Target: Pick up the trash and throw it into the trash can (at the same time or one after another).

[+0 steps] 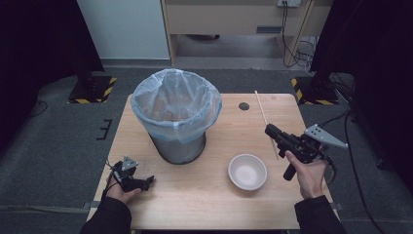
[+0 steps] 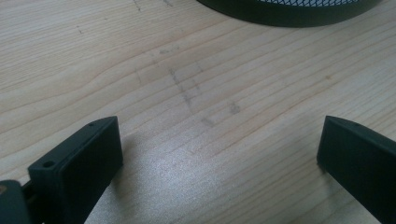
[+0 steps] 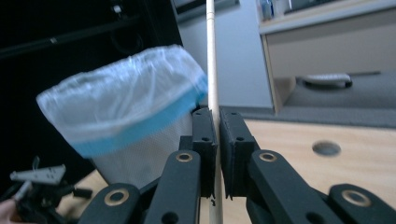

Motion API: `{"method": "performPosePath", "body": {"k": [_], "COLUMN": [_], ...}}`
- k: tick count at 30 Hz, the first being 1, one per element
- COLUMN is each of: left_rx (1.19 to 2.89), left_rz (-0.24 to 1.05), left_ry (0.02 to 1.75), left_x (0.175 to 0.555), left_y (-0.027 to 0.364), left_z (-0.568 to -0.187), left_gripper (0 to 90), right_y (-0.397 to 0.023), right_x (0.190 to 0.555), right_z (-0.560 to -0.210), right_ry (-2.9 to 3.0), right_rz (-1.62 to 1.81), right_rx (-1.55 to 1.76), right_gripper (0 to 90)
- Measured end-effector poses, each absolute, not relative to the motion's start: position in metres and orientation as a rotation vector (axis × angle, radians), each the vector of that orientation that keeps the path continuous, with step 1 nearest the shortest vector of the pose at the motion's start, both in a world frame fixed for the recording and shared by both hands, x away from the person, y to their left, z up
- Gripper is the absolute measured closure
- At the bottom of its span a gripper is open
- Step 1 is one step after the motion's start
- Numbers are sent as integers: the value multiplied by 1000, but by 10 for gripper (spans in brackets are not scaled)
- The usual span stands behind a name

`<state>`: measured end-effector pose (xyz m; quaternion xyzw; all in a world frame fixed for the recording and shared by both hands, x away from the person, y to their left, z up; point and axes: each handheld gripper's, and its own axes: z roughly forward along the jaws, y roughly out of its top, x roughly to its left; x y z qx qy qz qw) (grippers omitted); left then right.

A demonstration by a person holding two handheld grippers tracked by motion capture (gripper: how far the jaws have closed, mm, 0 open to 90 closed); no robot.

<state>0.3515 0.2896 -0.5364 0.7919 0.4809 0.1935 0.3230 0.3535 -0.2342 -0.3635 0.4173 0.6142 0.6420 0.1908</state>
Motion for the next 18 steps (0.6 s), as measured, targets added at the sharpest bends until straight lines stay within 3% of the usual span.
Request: {"method": "performPosePath", "body": {"k": [18], "left_rx": [2078], "left_rz": [508], "left_ry": [1262], "left_x": [352], "left_y": [290], "left_z": [-536], "left_gripper": [0], "right_y": [-211], "right_x": [373], "right_z": [-299], "right_ry": [1598], "right_rz": [1915], "right_rx": [1044], "right_gripper": [857]}}
